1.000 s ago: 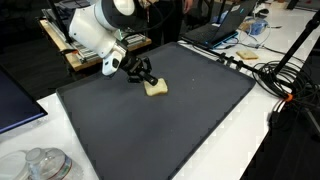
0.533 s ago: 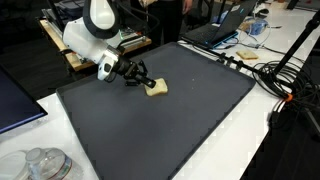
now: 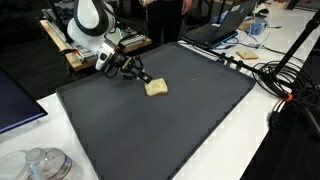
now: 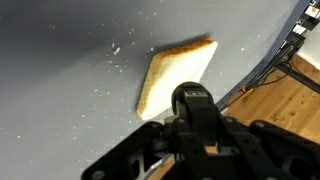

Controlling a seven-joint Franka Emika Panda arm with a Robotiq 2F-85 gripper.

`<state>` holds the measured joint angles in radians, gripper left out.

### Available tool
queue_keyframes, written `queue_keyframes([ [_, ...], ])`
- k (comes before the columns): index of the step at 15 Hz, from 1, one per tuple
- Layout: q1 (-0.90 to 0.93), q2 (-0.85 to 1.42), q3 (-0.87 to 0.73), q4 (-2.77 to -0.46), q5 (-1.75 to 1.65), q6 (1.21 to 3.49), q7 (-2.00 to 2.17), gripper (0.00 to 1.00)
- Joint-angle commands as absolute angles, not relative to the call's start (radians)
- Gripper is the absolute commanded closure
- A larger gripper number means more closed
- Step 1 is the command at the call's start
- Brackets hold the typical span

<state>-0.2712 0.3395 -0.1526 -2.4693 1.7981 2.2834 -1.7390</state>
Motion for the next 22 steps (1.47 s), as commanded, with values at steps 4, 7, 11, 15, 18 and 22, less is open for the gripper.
queue_keyframes([
  [4, -0.127, 0.056, -0.173, -2.701, 2.17, 2.443, -1.988, 0.95],
  [7, -0.059, -0.039, -0.128, -2.718, 2.367, 2.61, -2.104, 0.95],
  [11, -0.018, -0.104, -0.03, -2.66, 2.615, 2.851, -2.269, 0.95],
  [15, -0.05, -0.16, 0.032, -2.582, 2.518, 3.057, -2.206, 0.95],
  [18, -0.017, -0.1, 0.074, -2.512, 2.517, 3.179, -2.177, 0.95],
  [22, 0.025, -0.024, 0.113, -2.445, 2.517, 3.287, -2.159, 0.95],
])
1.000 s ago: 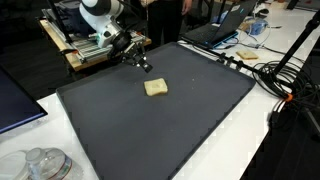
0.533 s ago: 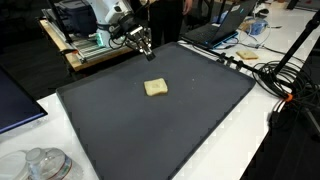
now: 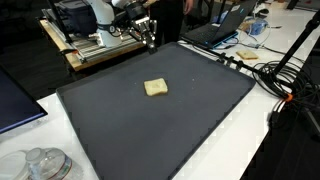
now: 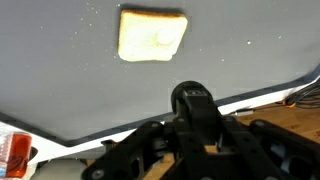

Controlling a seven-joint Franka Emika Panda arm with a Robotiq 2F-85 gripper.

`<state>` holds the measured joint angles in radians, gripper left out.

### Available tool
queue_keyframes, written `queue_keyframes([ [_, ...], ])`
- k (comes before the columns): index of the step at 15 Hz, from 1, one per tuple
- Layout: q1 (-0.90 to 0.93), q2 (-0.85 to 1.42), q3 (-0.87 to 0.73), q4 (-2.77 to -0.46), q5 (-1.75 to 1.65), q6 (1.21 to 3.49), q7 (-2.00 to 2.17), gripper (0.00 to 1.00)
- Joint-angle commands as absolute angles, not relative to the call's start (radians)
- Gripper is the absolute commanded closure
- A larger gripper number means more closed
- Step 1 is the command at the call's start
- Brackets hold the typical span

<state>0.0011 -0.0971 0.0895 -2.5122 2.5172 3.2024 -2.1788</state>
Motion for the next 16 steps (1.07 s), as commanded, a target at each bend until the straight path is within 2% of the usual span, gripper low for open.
queue_keyframes([
  [1, 0.032, -0.01, 0.116, -2.431, 2.516, 3.307, -2.151, 0.95],
  [6, 0.022, 0.091, 0.114, -2.387, 2.517, 3.267, -2.034, 0.95],
  [9, 0.046, 0.17, 0.096, -2.42, 2.39, 3.201, -1.752, 0.95],
  [10, -0.077, 0.185, 0.197, -2.425, 2.395, 3.187, -1.73, 0.95],
  [16, -0.431, 0.194, 0.39, -2.5, 2.144, 3.079, -1.358, 0.95],
])
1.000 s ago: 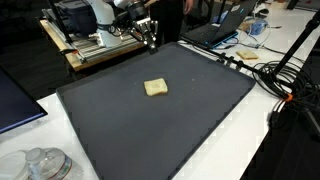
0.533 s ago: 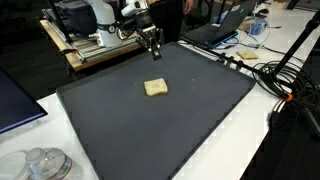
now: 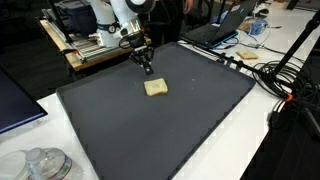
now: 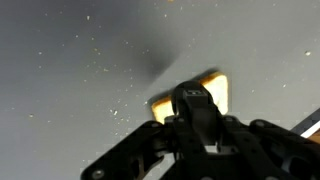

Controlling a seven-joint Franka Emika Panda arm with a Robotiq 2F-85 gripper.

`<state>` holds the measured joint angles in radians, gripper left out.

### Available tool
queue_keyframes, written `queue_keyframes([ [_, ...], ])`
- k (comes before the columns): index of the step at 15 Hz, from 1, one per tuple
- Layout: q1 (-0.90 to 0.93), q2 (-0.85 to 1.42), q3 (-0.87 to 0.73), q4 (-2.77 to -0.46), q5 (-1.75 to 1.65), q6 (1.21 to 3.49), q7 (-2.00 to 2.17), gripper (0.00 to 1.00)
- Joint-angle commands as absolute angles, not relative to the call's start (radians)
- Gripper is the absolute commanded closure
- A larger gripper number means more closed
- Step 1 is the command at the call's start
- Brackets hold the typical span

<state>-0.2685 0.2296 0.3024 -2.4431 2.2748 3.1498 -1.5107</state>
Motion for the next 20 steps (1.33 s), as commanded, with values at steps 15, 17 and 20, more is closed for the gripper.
queue_keyframes([
  [15, -0.429, 0.08, 0.045, -2.575, 0.885, 2.786, -0.611, 0.95],
  [17, -0.406, 0.048, -0.004, -2.546, 0.715, 2.74, -0.499, 0.95],
  [20, -0.34, -0.02, -0.074, -2.488, 0.465, 2.639, -0.326, 0.95],
])
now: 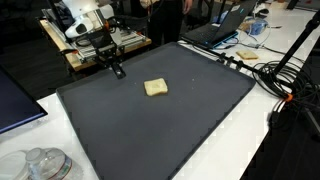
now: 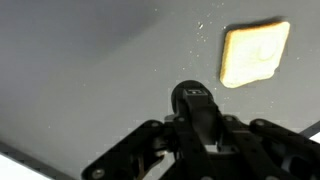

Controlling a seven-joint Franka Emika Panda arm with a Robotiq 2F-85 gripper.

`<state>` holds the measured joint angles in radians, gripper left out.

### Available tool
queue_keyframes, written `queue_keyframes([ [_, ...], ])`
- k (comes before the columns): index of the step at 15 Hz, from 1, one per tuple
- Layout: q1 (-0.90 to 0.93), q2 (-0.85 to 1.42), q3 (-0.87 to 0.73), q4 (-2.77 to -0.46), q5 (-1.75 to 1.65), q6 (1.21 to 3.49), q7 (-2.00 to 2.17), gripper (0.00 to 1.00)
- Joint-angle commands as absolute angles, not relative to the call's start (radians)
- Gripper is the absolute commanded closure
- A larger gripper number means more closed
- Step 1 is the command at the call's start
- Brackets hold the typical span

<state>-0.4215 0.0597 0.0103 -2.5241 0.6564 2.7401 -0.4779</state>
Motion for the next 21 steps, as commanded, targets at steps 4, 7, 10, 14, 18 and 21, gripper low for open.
queue_keyframes([
  [4, -0.248, -0.081, -0.08, -2.473, 0.233, 2.63, -0.115, 0.95],
  [7, -0.199, -0.08, -0.054, -2.474, 0.056, 2.666, 0.126, 0.95],
  [10, -0.174, -0.063, -0.035, -2.446, -0.149, 2.616, 0.369, 0.95],
  [14, -0.155, -0.064, -0.051, -2.462, -0.118, 2.644, 0.338, 0.78],
  [18, -0.16, -0.069, -0.046, -2.454, -0.172, 2.642, 0.373, 0.95],
  [21, -0.134, -0.063, -0.036, -2.448, -0.124, 2.637, 0.323, 0.95],
])
